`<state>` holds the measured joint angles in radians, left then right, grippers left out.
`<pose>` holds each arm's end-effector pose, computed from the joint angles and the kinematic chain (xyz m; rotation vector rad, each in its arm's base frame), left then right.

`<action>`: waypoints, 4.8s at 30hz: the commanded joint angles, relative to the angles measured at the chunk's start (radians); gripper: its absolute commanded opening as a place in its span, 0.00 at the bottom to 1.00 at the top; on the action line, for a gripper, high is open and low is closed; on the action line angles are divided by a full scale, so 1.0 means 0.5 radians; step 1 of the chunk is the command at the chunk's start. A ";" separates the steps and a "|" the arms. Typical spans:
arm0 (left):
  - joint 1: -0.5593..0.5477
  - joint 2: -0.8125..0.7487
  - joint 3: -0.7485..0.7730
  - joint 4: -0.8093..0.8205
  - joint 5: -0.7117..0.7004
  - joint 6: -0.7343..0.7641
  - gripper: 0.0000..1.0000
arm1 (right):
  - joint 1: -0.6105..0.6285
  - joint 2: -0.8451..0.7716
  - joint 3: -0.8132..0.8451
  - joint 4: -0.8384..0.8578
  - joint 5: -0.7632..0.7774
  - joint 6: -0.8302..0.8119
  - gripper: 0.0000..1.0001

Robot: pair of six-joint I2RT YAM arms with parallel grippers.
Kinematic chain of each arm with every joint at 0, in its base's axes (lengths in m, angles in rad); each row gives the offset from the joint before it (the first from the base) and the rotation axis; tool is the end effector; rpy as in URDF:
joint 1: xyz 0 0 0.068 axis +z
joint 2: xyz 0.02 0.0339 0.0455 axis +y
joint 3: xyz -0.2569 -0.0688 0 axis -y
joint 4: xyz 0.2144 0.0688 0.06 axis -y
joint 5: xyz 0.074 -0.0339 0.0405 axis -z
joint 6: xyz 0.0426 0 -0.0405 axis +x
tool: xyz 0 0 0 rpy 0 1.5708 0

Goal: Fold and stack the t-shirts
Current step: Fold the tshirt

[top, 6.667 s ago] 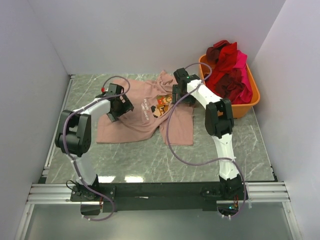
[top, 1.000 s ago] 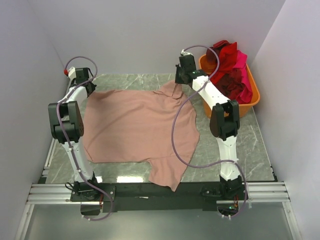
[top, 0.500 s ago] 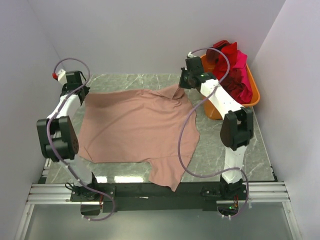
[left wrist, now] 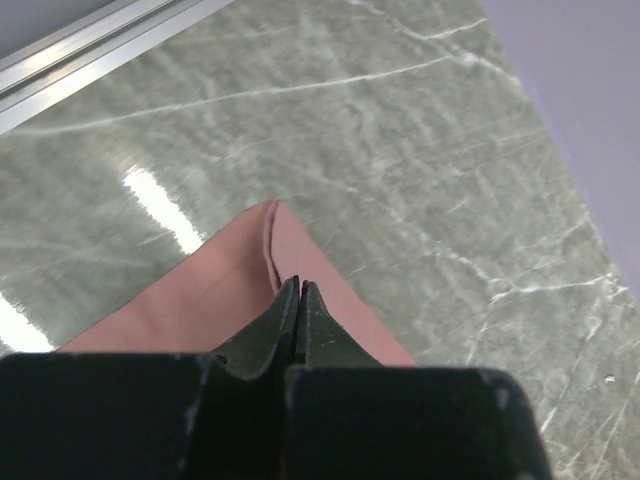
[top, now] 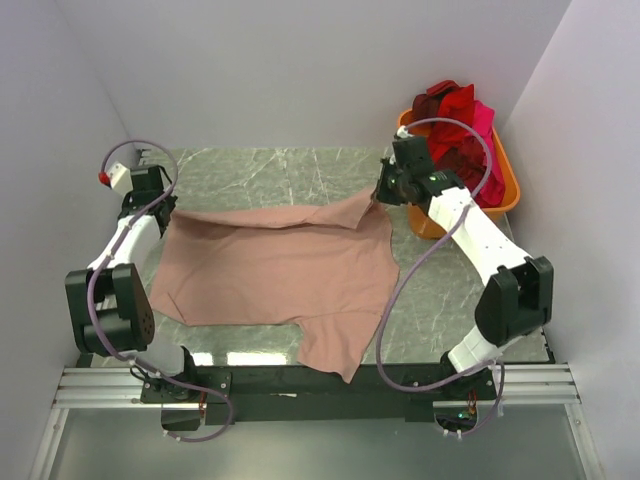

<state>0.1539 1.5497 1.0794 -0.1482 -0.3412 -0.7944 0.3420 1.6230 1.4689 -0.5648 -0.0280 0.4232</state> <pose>0.3199 0.0640 0.2605 -1.1465 1.8175 0.0025 0.3220 0.1159 0.3197 0.0797 2.3255 0.4244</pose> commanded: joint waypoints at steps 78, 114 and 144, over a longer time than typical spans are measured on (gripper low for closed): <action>0.088 0.895 0.731 -0.452 0.520 0.104 0.99 | -0.061 1.452 1.407 -0.497 -0.020 -0.199 0.81; 0.100 -0.851 -1.076 -0.744 0.078 -0.620 0.95 | 0.062 -0.509 -0.965 0.433 -0.128 0.098 0.84; 0.103 -0.605 -1.017 -0.710 -0.017 -0.577 0.01 | 0.506 -0.660 -1.364 0.354 -0.131 -0.181 0.78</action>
<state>0.2028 1.2560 0.5781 -0.5129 -0.3595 -1.0817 0.5266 1.3331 0.8158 -0.3626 -0.1074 0.3843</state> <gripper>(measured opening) 0.015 0.788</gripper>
